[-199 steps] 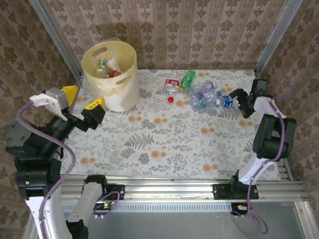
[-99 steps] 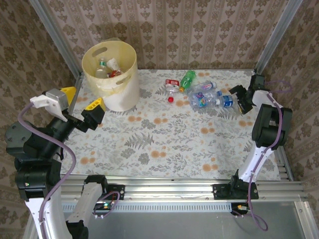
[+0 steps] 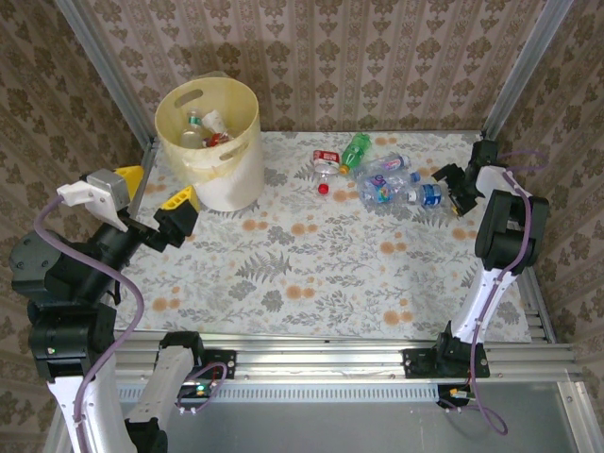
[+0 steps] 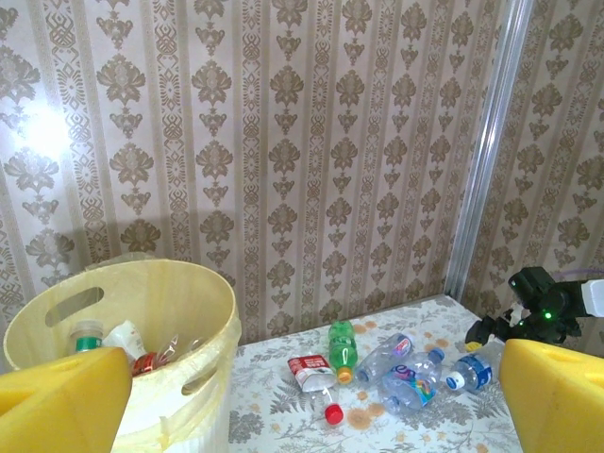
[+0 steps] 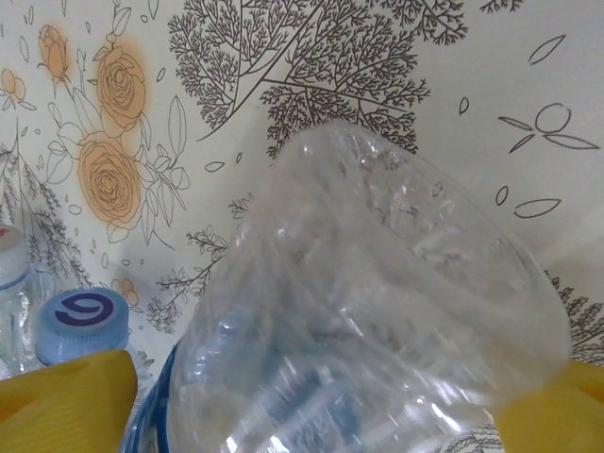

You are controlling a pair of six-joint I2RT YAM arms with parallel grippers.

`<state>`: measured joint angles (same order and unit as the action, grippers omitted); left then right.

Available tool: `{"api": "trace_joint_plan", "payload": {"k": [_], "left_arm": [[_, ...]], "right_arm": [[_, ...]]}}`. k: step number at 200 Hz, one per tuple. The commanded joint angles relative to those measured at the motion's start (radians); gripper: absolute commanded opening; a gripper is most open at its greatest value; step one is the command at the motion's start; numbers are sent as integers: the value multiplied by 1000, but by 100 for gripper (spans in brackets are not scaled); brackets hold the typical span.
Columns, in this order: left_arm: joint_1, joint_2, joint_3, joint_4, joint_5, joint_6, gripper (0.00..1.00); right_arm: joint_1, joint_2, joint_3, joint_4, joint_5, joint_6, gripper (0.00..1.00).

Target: Throw the plastic bottles in the bin

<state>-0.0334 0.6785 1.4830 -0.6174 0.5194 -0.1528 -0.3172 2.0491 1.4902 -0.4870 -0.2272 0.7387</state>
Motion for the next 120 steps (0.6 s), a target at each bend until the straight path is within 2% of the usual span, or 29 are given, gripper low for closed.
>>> {"api": "trace_joint_plan", "payload": {"k": [1,37,120], "left_arm": [[-5,-7,-1,4,-1,-7,100],[-5,-1,2,27,4,-50,100],[-5,10,5,30,28,-74,100]], "right_arm": [[-1,-1,-33,-41,53,-53,93],[0,-13,-70,-44,78,-101,86],[26,-164,-319,78,134,-149,70]]}}
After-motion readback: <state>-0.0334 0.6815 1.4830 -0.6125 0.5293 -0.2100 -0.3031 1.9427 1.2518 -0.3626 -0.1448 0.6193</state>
